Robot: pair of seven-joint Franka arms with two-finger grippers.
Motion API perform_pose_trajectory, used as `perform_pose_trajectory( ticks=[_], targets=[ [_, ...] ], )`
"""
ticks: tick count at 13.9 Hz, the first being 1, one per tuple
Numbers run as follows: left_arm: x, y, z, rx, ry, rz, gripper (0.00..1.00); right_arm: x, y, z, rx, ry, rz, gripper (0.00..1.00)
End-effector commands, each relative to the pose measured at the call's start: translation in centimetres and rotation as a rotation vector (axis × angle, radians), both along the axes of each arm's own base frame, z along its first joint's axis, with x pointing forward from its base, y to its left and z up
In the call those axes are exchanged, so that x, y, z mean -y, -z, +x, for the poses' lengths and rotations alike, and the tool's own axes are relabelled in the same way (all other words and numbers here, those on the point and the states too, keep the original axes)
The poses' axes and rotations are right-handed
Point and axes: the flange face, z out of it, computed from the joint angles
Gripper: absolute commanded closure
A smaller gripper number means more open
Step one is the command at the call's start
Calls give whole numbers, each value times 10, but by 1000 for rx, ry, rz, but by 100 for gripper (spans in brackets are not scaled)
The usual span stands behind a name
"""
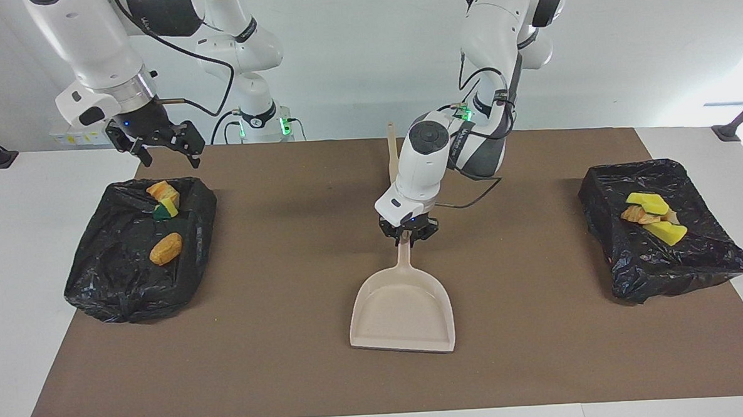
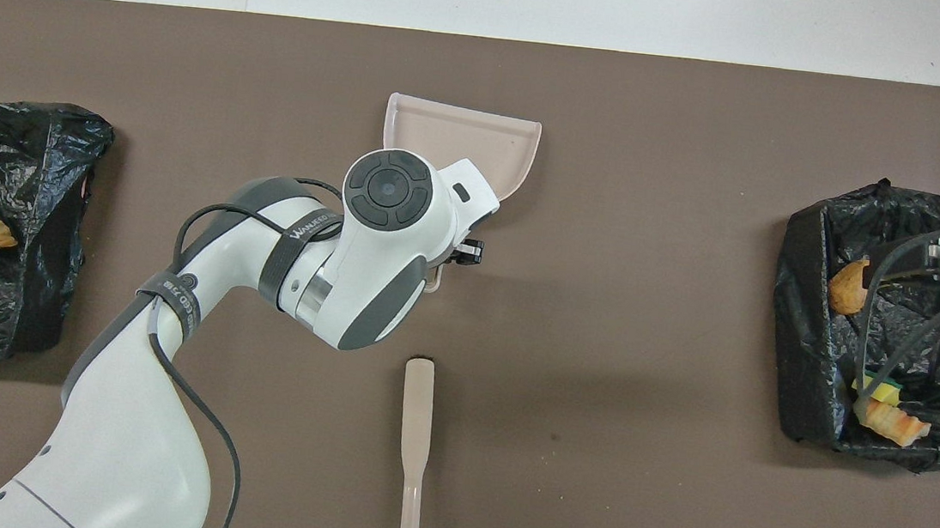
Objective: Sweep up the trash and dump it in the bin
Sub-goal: 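Carry the empty dustpan back and set it on the table with the left gripper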
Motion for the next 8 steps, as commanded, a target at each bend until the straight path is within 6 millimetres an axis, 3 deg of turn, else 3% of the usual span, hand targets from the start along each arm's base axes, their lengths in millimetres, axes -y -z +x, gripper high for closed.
perform_pose_trajectory(
  ticks=[1, 3, 6, 8],
  targets=[
    [-1, 2, -5, 14, -18, -16, 99, -2, -2, -7, 0, 17, 18, 0],
    [-9, -14, 0, 24, -31, -21, 0, -2, -2, -7, 0, 19, 18, 0],
    [-50, -69, 7, 8, -83, 3, 0, -2, -2, -7, 0, 19, 18, 0],
    [-91, -102, 16, 3, -132, 15, 0, -2, -2, -7, 0, 17, 18, 0]
  ],
)
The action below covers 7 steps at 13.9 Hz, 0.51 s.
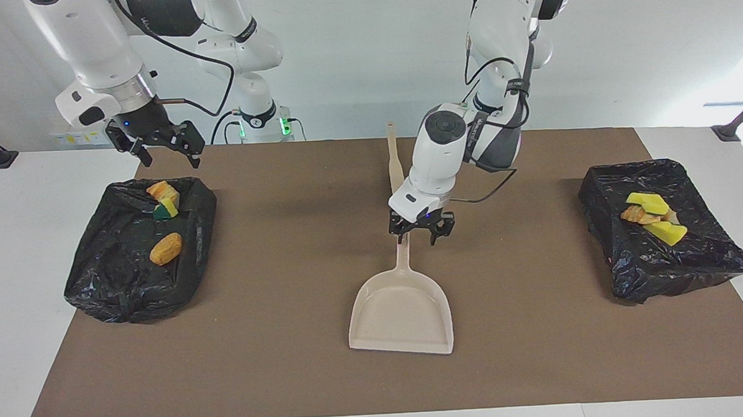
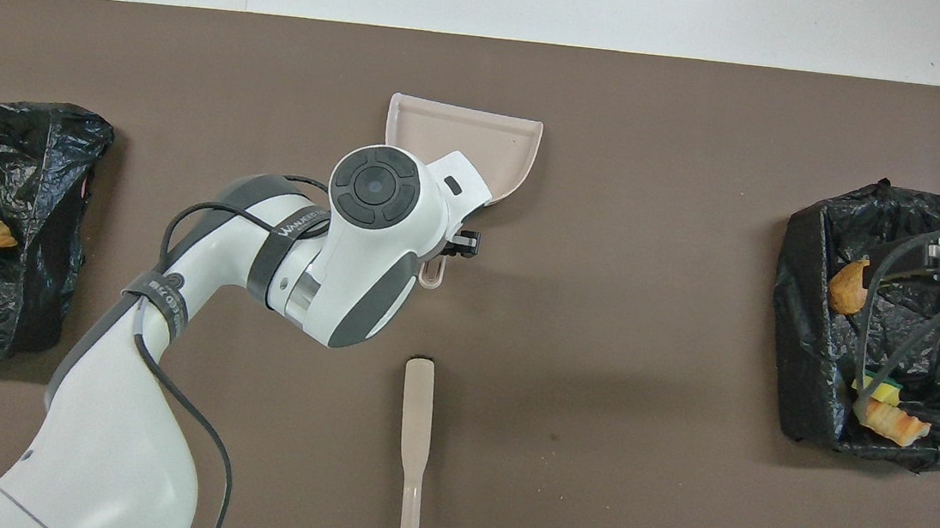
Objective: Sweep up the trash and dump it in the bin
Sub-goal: 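Carry the empty dustpan back and set it on the table with the left gripper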
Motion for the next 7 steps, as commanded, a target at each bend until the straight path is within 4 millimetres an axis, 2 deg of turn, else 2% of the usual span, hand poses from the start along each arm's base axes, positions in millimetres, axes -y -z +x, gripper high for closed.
perform_pose_trajectory(
  ticks=[1, 3, 4, 7],
  targets=[
    [-62, -51, 4, -12, -77, 4, 0, -2, -2, -7, 0, 19, 18, 0],
    [-103, -77, 8, -13, -113, 11, 0, -2, -2, -7, 0, 19, 18, 0],
    [-119, -85, 6, -29, -117, 26, 0, -2, -2, -7, 0, 19, 18, 0],
    [-181, -112, 6, -43, -107, 42, 0, -2, -2, -7, 0, 17, 18, 0]
  ],
)
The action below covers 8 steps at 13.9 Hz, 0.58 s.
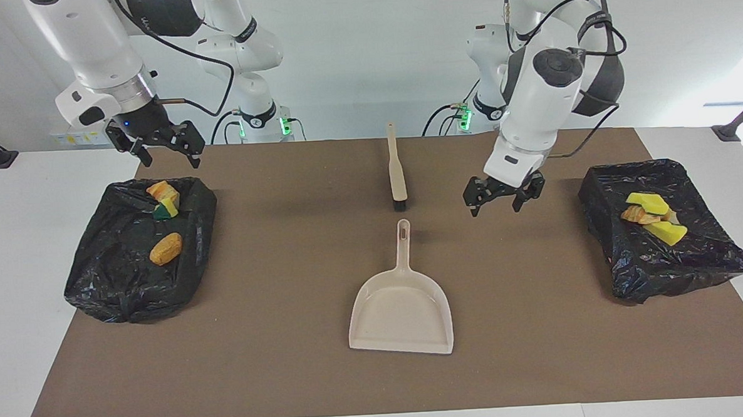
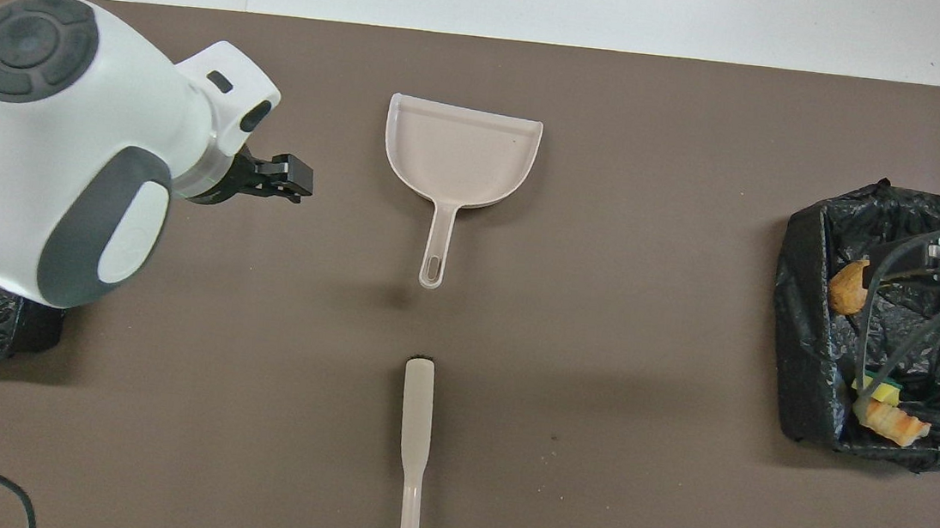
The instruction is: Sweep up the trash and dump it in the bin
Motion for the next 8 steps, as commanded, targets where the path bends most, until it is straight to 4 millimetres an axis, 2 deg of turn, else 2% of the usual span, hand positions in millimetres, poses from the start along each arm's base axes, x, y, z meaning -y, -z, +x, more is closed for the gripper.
perform_pose_trajectory(
  ticks=[1, 4, 8],
  targets=[
    [-50, -22, -10, -14, 47, 9, 0, -2, -2, -7, 0, 19, 18, 0],
    [-102, -47, -15, -12, 81, 15, 0, -2, -2, -7, 0, 17, 18, 0],
    [-147, -90, -34, 30, 105, 22, 0, -2, -2, -7, 0, 17, 18, 0]
  ],
)
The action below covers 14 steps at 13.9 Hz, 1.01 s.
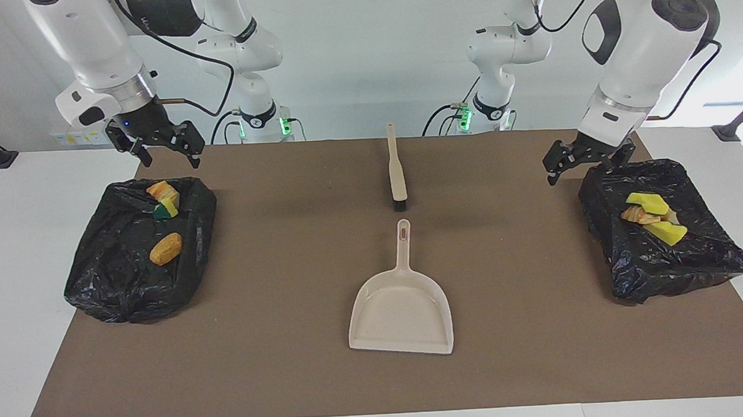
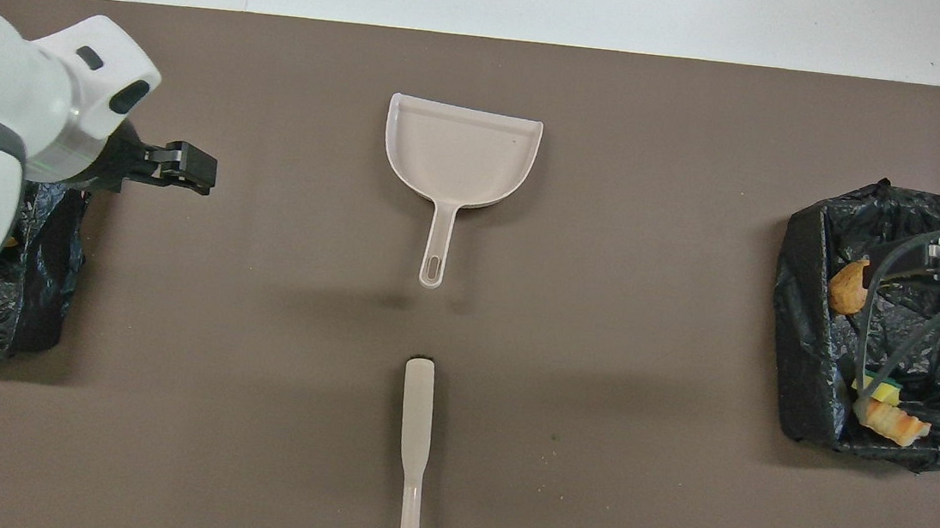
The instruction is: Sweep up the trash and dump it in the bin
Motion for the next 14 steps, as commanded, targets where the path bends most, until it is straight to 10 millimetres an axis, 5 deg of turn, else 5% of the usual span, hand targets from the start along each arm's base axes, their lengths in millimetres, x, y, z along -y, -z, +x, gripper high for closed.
perform_pose_trajectory(
  ticks=[1, 7, 14],
  targets=[
    [-27, -30, -25, 10, 10, 4, 0, -2, -2, -7, 0, 19, 18, 0],
    [-33, -89, -50, 23, -5, -1, 0, -2, -2, -7, 0, 17, 18, 0],
    [-32, -93, -66, -8, -2, 0, 0, -2, -2, -7, 0, 17, 18, 0]
  ],
)
